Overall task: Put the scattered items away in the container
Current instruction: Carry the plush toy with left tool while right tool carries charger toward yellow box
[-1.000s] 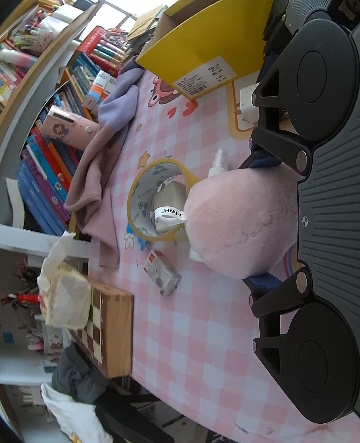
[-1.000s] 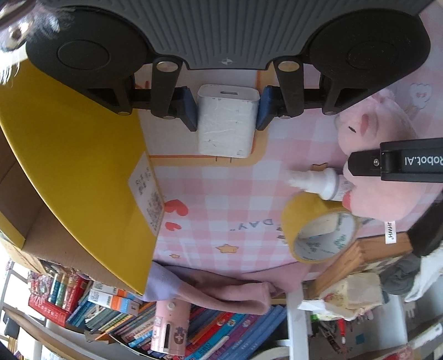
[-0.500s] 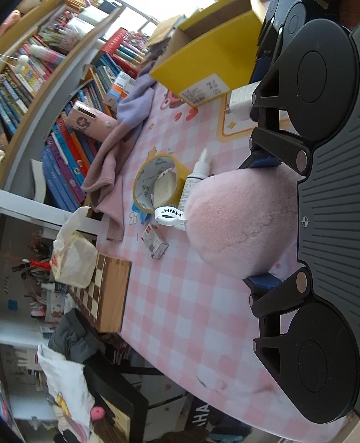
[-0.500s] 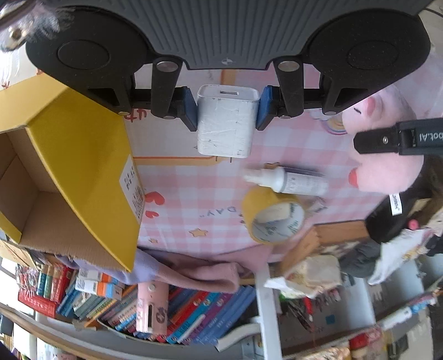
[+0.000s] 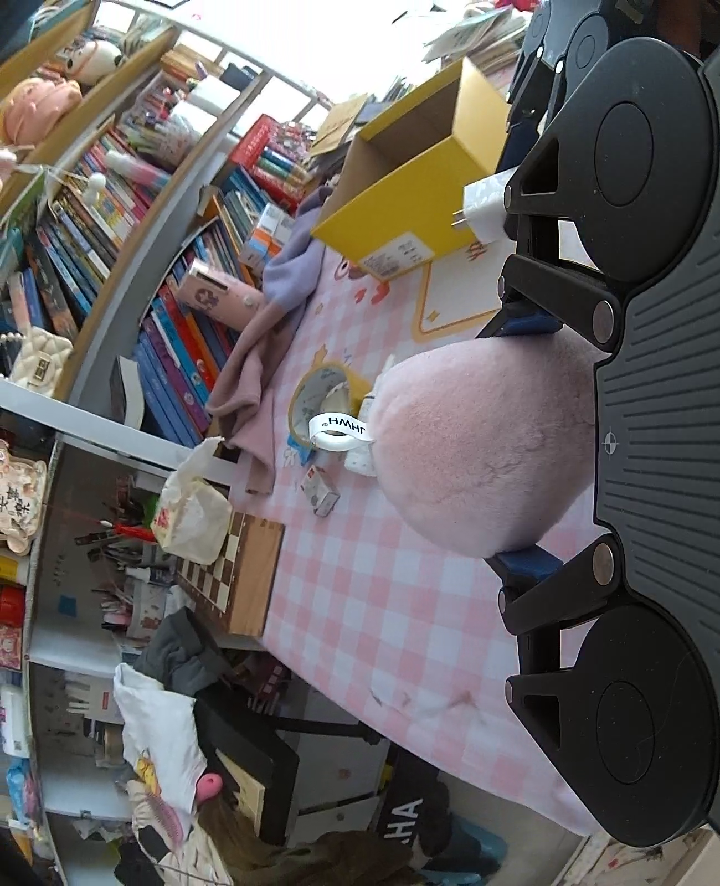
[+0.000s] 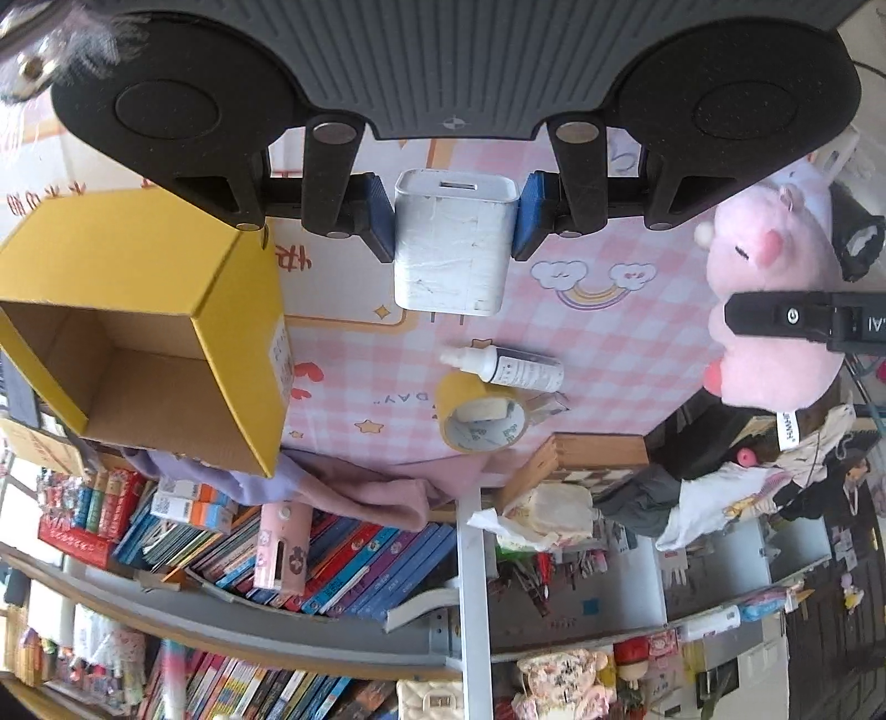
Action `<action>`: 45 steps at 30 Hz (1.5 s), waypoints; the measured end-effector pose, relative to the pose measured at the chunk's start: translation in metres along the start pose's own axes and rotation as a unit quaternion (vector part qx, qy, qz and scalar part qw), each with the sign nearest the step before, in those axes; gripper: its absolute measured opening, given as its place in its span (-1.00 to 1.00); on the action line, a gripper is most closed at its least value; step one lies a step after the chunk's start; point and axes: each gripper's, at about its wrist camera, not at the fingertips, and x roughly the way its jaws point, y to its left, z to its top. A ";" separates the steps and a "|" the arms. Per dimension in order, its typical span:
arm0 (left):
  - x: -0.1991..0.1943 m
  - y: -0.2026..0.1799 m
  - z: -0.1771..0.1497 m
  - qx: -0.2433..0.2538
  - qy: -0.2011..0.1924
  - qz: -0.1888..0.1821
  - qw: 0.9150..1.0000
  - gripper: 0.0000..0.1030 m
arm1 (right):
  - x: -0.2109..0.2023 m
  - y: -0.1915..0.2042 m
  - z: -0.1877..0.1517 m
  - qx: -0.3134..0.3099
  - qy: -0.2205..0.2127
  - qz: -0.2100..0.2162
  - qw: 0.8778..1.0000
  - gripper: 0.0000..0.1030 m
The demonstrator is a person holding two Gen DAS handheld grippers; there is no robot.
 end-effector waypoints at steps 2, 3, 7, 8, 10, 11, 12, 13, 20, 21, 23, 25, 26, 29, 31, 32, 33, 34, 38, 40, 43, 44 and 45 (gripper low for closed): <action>-0.008 -0.001 -0.008 0.001 0.000 -0.003 1.000 0.34 | -0.012 0.004 -0.006 0.002 -0.006 -0.001 1.000 -0.18; -0.012 -0.001 -0.011 0.000 0.001 -0.005 1.000 0.34 | -0.017 0.006 -0.009 0.003 -0.007 -0.001 1.000 -0.18; -0.021 0.000 -0.029 -0.009 0.012 -0.013 1.000 0.34 | -0.032 0.012 -0.021 0.006 -0.003 -0.003 1.000 -0.18; -0.023 0.000 -0.033 -0.011 0.015 -0.016 1.000 0.34 | -0.036 0.013 -0.024 0.007 -0.003 -0.004 1.000 -0.18; -0.027 0.001 -0.039 -0.014 0.017 -0.018 1.000 0.34 | -0.043 0.014 -0.028 0.009 -0.001 -0.006 1.000 -0.18; -0.030 0.001 -0.041 -0.016 0.017 -0.019 1.000 0.34 | -0.046 0.014 -0.031 0.011 0.000 -0.008 1.000 -0.18; -0.032 0.002 -0.043 -0.017 0.015 -0.019 1.000 0.34 | -0.049 0.014 -0.033 0.012 0.002 -0.010 1.000 -0.18; -0.033 0.001 -0.044 -0.018 0.014 -0.020 1.000 0.34 | -0.052 0.014 -0.035 0.013 0.003 -0.013 1.000 -0.18; -0.036 -0.010 -0.055 -0.012 0.024 -0.041 0.999 0.34 | -0.070 0.007 -0.047 0.021 0.012 -0.038 0.999 -0.18; -0.035 -0.012 -0.056 -0.011 0.027 -0.045 0.999 0.34 | -0.073 0.005 -0.050 0.022 0.015 -0.040 0.999 -0.18; -0.032 -0.017 -0.059 -0.008 0.034 -0.052 0.998 0.34 | -0.076 0.001 -0.055 0.024 0.020 -0.046 0.998 -0.18; -0.030 -0.023 -0.061 -0.002 0.041 -0.061 0.997 0.34 | -0.081 -0.004 -0.059 0.031 0.025 -0.053 0.998 -0.18; -0.029 -0.026 -0.062 0.003 0.044 -0.065 0.997 0.34 | -0.083 -0.007 -0.061 0.036 0.027 -0.057 0.997 -0.18; -0.025 -0.038 -0.064 0.018 0.056 -0.074 0.995 0.34 | -0.089 -0.016 -0.067 0.050 0.029 -0.067 0.996 -0.18; -0.021 -0.045 -0.065 0.026 0.065 -0.079 0.994 0.34 | -0.093 -0.022 -0.070 0.058 0.030 -0.073 0.995 -0.18; -0.021 -0.048 -0.066 0.030 0.069 -0.082 0.994 0.34 | -0.095 -0.025 -0.071 0.063 0.031 -0.076 0.995 -0.18; -0.020 -0.051 -0.067 0.034 0.073 -0.085 0.993 0.34 | -0.096 -0.027 -0.072 0.067 0.031 -0.078 0.994 -0.18; -0.020 -0.054 -0.067 0.038 0.074 -0.089 0.993 0.34 | -0.098 -0.030 -0.073 0.071 0.031 -0.080 0.994 -0.18; -0.017 -0.063 -0.069 0.043 0.080 -0.096 0.991 0.34 | -0.099 -0.037 -0.074 0.073 0.035 -0.084 0.993 -0.18; -0.016 -0.066 -0.069 0.042 0.080 -0.100 0.991 0.34 | -0.100 -0.040 -0.076 0.071 0.037 -0.084 0.993 -0.18; -0.013 -0.073 -0.071 0.047 0.082 -0.108 0.990 0.34 | -0.103 -0.045 -0.078 0.075 0.039 -0.090 0.992 -0.18; -0.011 -0.075 -0.071 0.048 0.085 -0.111 0.989 0.34 | -0.104 -0.047 -0.079 0.077 0.039 -0.093 0.992 -0.18; -0.010 -0.076 -0.072 0.049 0.087 -0.113 0.989 0.34 | -0.105 -0.050 -0.080 0.080 0.040 -0.096 0.991 -0.18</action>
